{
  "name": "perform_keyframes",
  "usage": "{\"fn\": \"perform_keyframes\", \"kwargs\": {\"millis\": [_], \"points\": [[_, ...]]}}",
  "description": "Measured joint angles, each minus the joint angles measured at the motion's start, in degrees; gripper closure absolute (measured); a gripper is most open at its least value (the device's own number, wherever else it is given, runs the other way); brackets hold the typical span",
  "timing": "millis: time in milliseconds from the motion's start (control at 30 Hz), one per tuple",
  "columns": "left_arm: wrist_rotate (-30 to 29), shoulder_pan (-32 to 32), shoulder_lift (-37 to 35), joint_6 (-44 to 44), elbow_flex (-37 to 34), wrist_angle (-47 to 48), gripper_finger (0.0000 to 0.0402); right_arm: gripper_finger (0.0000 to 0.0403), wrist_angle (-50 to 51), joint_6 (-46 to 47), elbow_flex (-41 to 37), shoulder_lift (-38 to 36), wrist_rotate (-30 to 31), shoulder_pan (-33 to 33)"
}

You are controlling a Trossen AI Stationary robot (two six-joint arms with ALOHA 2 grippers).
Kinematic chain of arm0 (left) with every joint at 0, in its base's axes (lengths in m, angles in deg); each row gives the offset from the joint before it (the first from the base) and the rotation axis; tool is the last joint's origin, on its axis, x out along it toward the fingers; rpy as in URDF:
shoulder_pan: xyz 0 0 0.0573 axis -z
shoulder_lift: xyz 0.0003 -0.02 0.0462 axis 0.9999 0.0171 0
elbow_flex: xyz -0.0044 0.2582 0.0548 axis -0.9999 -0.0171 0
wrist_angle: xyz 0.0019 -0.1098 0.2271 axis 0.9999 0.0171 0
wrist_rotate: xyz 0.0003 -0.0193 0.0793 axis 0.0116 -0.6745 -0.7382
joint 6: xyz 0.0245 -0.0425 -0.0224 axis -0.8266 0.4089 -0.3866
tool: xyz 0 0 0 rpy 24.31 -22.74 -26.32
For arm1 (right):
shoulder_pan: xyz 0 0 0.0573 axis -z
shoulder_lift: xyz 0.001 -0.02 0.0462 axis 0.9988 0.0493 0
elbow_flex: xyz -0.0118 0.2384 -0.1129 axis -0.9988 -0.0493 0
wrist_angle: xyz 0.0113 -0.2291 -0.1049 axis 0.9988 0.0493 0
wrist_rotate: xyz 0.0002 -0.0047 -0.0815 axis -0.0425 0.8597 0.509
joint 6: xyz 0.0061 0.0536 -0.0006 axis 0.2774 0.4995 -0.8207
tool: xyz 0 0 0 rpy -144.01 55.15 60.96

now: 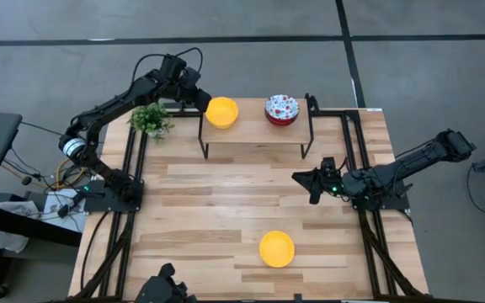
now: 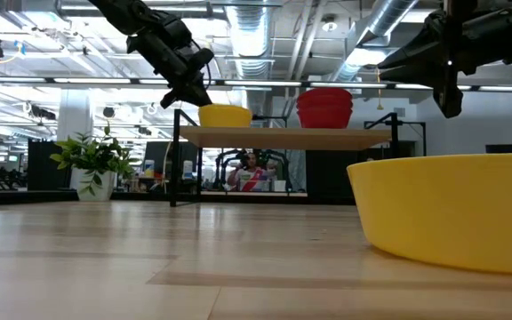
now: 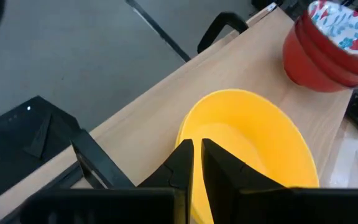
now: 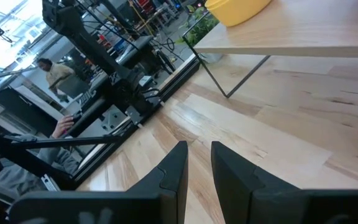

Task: Pick & Place Mini bowls
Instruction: Stack the yellow bowl on top of the yellow bowls on the shelf

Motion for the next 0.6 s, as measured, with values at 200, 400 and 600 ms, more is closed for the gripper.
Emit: {"fn": "perform_keyframes", "kwargs": {"millis": [200, 400, 600], "points": [[0.8, 0.4, -3.6, -1.1, 0.0, -2.2, 0.0370, 0.0342, 0.2, -0.1, 0.0, 0.0, -0.2, 0.0], [0.9, 4.6, -10.8, -6.7, 0.0, -2.3, 0.0370, 0.0342, 0.7, -0.6, 0.0, 0.0, -1.5, 0.0], [0.9, 13.9, -17.8, -7.5, -0.4, -2.2, 0.0370, 0.0342, 2.2, -2.3, 0.0, 0.0, -4.7, 0.0]]}}
